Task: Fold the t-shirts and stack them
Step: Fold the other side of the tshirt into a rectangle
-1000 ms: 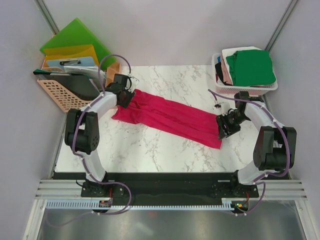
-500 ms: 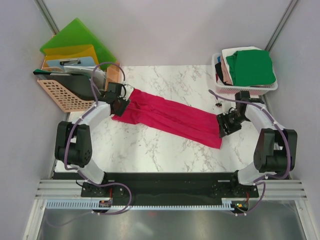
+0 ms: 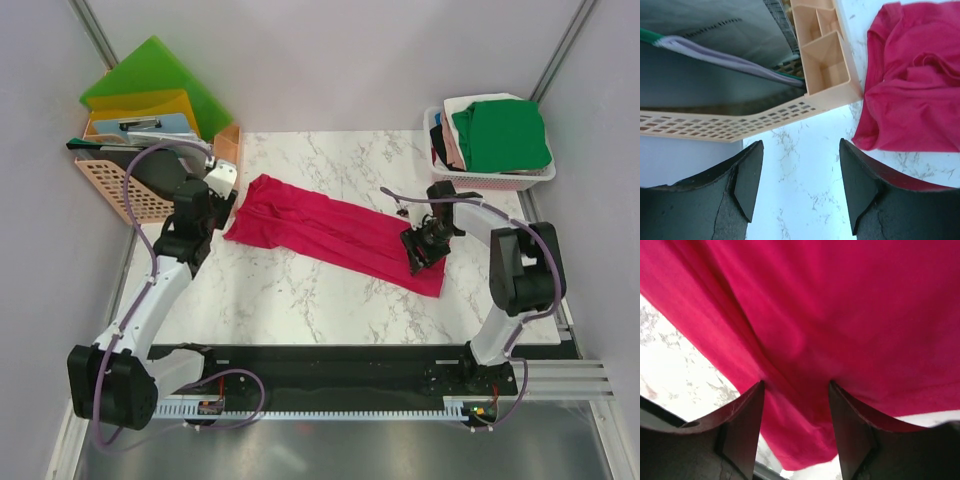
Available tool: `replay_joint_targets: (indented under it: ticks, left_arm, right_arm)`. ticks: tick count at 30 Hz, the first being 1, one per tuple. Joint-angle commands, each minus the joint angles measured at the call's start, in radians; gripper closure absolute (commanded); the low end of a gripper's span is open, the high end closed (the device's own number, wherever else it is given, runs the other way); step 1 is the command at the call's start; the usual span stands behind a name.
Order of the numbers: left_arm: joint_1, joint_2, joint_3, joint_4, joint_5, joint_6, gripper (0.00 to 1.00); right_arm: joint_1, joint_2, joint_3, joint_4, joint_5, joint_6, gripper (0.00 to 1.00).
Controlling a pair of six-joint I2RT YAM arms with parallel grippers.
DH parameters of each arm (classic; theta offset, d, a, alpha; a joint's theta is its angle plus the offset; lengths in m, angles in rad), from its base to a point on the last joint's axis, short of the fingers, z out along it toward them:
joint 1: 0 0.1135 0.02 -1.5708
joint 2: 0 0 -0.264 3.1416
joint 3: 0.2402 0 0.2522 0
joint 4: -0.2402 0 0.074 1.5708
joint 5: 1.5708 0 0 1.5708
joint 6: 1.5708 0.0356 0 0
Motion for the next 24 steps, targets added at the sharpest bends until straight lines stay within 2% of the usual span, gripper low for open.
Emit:
replay_joint_targets:
  ticks: [1,11,24]
  left_arm:
    - [0.009,-0.042,-0.035,0.043,-0.043,0.046,0.30]
    - [0.012,-0.065,-0.042,0.028,-0.057,0.064,0.29]
    - [0.012,-0.011,-0.024,0.022,-0.034,0.047,0.28]
  right_arm:
    - [-0.006,0.070,0.114,0.072,-0.028,0.064,0.38]
    - [-0.026,0.173,0.139,0.057,-0.018,0.061,0.38]
    - [-0.245,0.211,0.168,-0.053,0.018,-0.060,0.36]
